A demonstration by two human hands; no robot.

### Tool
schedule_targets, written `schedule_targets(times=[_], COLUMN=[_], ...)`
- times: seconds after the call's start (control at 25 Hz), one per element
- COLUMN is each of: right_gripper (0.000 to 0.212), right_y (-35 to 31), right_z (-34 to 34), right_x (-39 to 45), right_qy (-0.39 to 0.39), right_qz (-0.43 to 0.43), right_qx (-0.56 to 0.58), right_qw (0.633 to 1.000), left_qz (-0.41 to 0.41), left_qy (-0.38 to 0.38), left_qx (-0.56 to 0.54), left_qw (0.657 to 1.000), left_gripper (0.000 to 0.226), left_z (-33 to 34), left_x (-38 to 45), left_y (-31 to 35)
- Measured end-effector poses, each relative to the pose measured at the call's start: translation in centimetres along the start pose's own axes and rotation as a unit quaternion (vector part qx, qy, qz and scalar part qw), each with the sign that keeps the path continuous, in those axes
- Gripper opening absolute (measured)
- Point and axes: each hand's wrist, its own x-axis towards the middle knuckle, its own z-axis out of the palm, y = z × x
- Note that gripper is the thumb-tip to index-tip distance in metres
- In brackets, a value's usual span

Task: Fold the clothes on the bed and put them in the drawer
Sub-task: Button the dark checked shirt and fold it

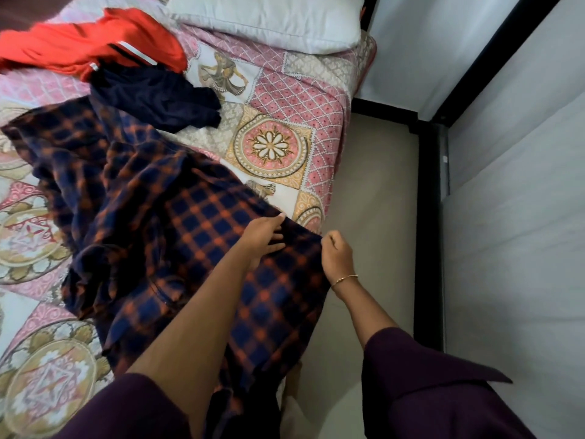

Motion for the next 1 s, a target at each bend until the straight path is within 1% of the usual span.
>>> schedule_targets(times=[0.04, 0.08, 0.12, 0.16, 0.2, 0.24, 0.28, 0.32, 0.4, 0.44, 0.48, 0.56, 0.6, 0.64, 0.68, 0.72, 0.76, 0.8, 0.84, 0.88, 0.96, 1.0], right_gripper=[0.027, 0.013, 0.012, 0.03, 0.042, 0.047, 0.048, 0.048, 0.045, 0.044, 0.041, 0.028, 0.021, 0.021, 0.027, 0.035, 0.043, 0.045, 0.042, 0.035, 0.028, 0.025], right_y=[-0.6, -1.5, -2.3, -2.9, -3.1, -3.4, -3.2, -3.0, -2.7, -2.6, -2.5, -2.8, -2.7, -2.7, -3.0, -3.3, -3.6, -3.8, -3.9, -4.1, -4.3, -4.5], right_z=[0.1, -0.1, -0.2, -0.1, 0.1, 0.5, 0.8, 1.2, 1.9, 2.3, 2.7, 3.4, 3.7, 3.9, 4.0, 4.2, 4.6, 5.2, 5.8, 6.4, 7.4, 7.8], right_x=[-0.5, -1.1, -1.7, -2.2, -2.9, -3.8, -4.7, -5.7, -7.2, -7.5, -7.6, -7.9, -8.0, -8.0, -8.1, -8.2, -8.2, -8.0, -7.8, -7.8, -7.4, -7.0], right_qy=[-0.016, -0.048, -0.104, -0.179, -0.256, -0.317, -0.36, -0.393, -0.441, -0.456, -0.478, -0.541, -0.579, -0.615, -0.635, -0.626, -0.584, -0.521, -0.455, -0.416, -0.403, -0.392], right_qz=[-0.009, -0.033, -0.071, -0.104, -0.131, -0.153, -0.172, -0.189, -0.214, -0.214, -0.208, -0.178, -0.135, -0.064, 0.009, 0.039, 0.012, -0.051, -0.123, -0.163, -0.17, -0.165], right_qx=[0.017, 0.012, -0.022, -0.083, -0.159, -0.237, -0.299, -0.342, -0.394, -0.412, -0.428, -0.443, -0.438, -0.426, -0.408, -0.391, -0.388, -0.397, -0.415, -0.426, -0.418, -0.401], right_qw=[1.0, 0.998, 0.992, 0.975, 0.944, 0.906, 0.867, 0.832, 0.778, 0.759, 0.738, 0.692, 0.674, 0.661, 0.656, 0.674, 0.713, 0.754, 0.779, 0.787, 0.796, 0.811], left_qz=[-0.011, -0.021, -0.025, -0.024, -0.016, -0.006, 0.004, 0.011, 0.02, 0.027, 0.037, 0.051, 0.049, 0.04, 0.031, 0.028, 0.031, 0.038, 0.052, 0.071, 0.101, 0.108], left_qy=[0.006, 0.007, 0.009, 0.014, 0.029, 0.063, 0.108, 0.153, 0.216, 0.249, 0.286, 0.355, 0.378, 0.389, 0.393, 0.395, 0.396, 0.397, 0.392, 0.379, 0.35, 0.344], left_qx=[-0.031, -0.06, -0.074, -0.065, -0.045, -0.024, -0.013, -0.015, -0.076, -0.102, -0.106, -0.063, -0.033, -0.001, 0.033, 0.068, 0.101, 0.133, 0.173, 0.216, 0.275, 0.285], left_qw=[0.999, 0.998, 0.997, 0.998, 0.998, 0.998, 0.994, 0.988, 0.973, 0.963, 0.952, 0.931, 0.924, 0.92, 0.919, 0.916, 0.912, 0.907, 0.902, 0.897, 0.89, 0.888], left_gripper=[0.042, 0.04, 0.036, 0.033, 0.03, 0.025, 0.021, 0.018, 0.004, 0.007, 0.017, 0.029, 0.031, 0.032, 0.033, 0.033, 0.034, 0.034, 0.035, 0.035, 0.038, 0.038], left_z=[0.3, 0.7, 0.9, 0.9, 0.7, 0.2, -0.3, -1.1, -3.1, -4.3, -5.5, -7.8, -8.7, -9.2, -9.5, -9.8, -9.9, -10.0, -10.0, -9.9, -9.8, -9.8], left_x=[0.0, -0.1, -0.3, -0.3, -0.4, -0.3, -0.2, -0.2, -0.3, -0.3, -0.3, -0.3, -0.3, -0.6, -1.0, -1.5, -1.9, -2.2, -2.5, -2.8, -3.1, -3.2], left_y=[0.0, 0.3, 0.6, 0.8, 0.8, 0.6, 0.1, -0.3, -1.0, -1.3, -1.5, -2.1, -2.6, -2.8, -2.9, -2.9, -2.8, -2.6, -2.6, -2.9, -3.4, -3.5])
